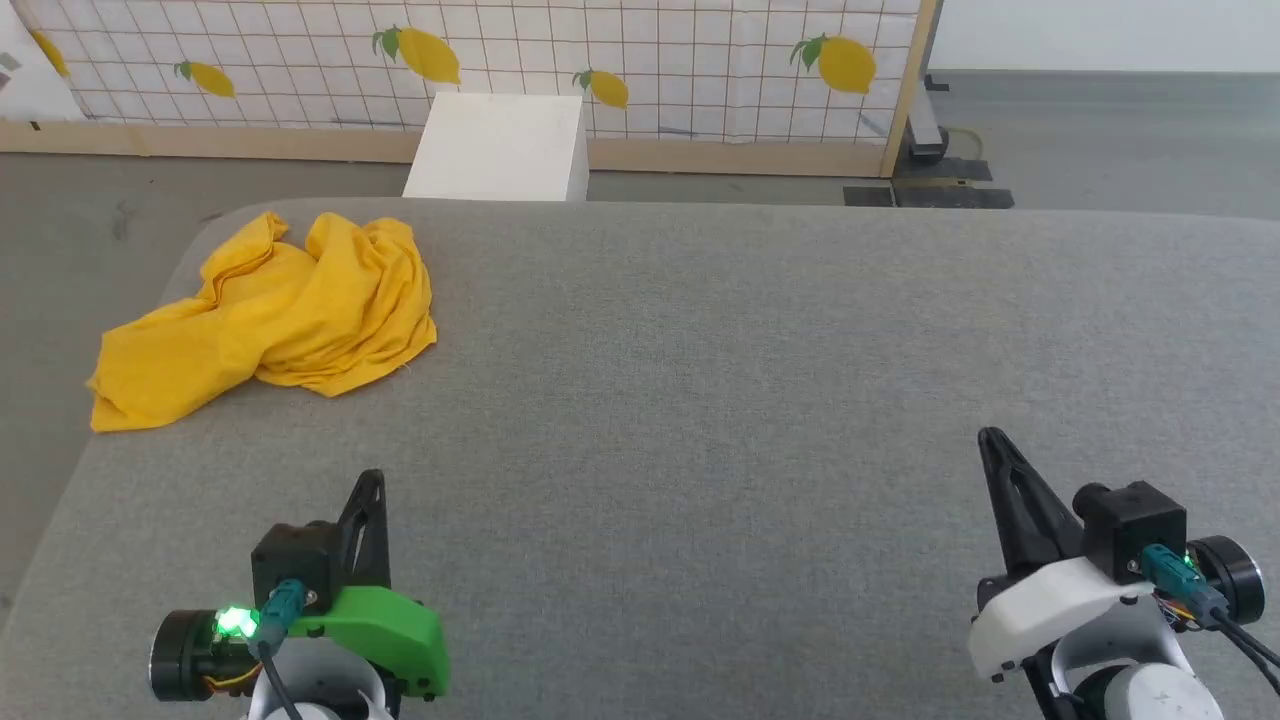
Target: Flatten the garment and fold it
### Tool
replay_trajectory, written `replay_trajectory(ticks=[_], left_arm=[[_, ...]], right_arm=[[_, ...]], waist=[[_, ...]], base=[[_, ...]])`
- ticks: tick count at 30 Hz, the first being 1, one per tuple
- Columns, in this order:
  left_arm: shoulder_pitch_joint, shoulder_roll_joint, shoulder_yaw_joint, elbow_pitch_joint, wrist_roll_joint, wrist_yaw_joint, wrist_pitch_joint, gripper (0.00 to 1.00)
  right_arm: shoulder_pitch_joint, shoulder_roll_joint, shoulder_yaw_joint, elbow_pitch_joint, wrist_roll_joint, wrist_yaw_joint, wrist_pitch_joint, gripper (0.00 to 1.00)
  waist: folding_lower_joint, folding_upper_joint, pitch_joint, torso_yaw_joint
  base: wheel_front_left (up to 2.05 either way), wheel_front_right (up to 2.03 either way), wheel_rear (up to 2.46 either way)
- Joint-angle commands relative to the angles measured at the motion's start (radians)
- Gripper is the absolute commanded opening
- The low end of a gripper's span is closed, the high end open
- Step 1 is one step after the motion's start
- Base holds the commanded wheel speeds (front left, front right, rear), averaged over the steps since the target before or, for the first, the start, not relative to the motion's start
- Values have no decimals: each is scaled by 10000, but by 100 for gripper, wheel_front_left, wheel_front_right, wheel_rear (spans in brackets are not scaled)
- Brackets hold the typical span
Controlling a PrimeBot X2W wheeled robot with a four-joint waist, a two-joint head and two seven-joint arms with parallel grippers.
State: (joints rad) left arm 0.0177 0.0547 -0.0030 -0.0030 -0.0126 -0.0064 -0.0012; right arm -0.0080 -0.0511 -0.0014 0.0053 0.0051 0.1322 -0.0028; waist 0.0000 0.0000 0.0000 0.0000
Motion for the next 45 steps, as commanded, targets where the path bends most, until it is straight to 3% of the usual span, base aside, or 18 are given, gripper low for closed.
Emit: replay_trajectory(ticks=[1,21,22,45], left_arm=[[-177,-45,30,30,126,64,12,0],[-177,-45,30,30,126,64,12,0],[0,0,-4,0,0,0,0,100],[128,9,-66,31,-146,-120,-366,100]], right_arm=[[80,9,14,-53,-51,-15,28,0],[80,9,14,-53,-51,-15,28,0],[0,0,0,0,0,2,0,100],[2,1,-179,145,446,0,-362,100]], waist=[[0,0,0,0],[0,0,0,0],[0,0,0,0],[0,0,7,4]], base=[[0,0,0],[0,0,0],[0,0,0],[0,0,0]])
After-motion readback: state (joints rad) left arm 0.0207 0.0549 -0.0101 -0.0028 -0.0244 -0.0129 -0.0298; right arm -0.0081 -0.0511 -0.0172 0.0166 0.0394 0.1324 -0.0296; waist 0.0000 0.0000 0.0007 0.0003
